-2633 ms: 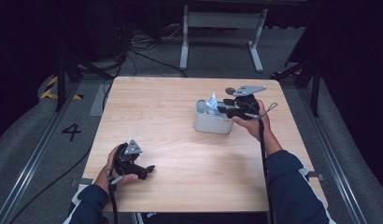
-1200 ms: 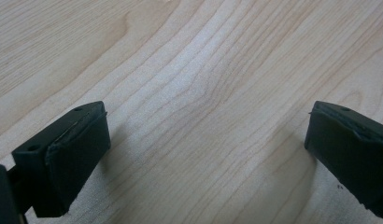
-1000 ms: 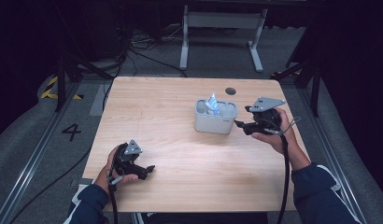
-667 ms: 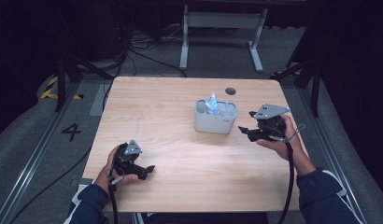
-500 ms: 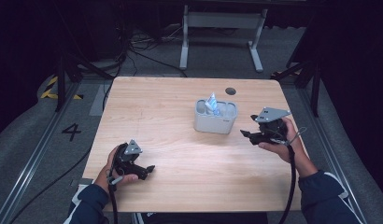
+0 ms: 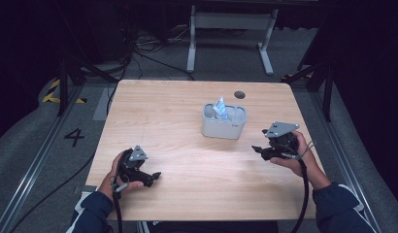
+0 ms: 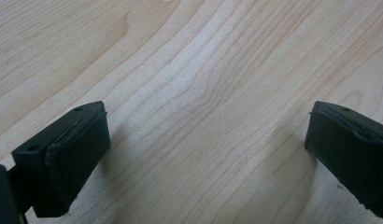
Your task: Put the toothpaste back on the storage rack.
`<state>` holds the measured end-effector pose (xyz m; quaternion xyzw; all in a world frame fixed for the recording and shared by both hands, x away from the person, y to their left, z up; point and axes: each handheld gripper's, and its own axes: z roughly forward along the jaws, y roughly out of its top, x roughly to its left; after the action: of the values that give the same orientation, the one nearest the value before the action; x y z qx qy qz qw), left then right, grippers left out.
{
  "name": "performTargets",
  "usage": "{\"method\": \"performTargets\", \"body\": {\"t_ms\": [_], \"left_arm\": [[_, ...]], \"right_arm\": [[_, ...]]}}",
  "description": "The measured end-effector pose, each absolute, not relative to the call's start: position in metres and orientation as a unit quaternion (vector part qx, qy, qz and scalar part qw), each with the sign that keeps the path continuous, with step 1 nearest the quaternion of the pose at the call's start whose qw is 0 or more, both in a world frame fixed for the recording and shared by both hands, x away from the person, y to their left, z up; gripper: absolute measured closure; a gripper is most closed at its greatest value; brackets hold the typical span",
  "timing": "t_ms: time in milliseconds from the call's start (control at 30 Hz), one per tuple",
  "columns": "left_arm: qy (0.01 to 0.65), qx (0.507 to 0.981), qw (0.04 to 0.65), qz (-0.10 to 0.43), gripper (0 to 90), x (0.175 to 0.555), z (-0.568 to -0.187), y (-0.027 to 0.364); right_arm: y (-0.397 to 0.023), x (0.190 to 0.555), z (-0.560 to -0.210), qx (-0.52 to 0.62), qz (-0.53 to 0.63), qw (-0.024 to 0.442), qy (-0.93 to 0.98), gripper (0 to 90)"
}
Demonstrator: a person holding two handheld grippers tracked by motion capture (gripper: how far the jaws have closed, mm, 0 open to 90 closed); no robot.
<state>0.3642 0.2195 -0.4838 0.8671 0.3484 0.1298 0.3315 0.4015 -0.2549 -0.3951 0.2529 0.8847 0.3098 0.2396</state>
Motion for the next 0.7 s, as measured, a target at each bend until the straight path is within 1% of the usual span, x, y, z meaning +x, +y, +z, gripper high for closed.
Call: {"method": "performTargets", "body": {"t_ms": [267, 700], "left_arm": [[0.349, 0.867, 0.331, 0.129, 0.5, 0.364, -0.484, 0.219], [0.349, 0.867, 0.331, 0.130, 0.5, 0.364, -0.484, 0.219]], "right_arm": [[-0.263, 0.396, -0.407, 0.255, 0.299, 0.234, 0.889, 30.9], [-0.281, 0.382, -0.422, 0.257, 0.306, 0.237, 0.885, 30.2]]}}
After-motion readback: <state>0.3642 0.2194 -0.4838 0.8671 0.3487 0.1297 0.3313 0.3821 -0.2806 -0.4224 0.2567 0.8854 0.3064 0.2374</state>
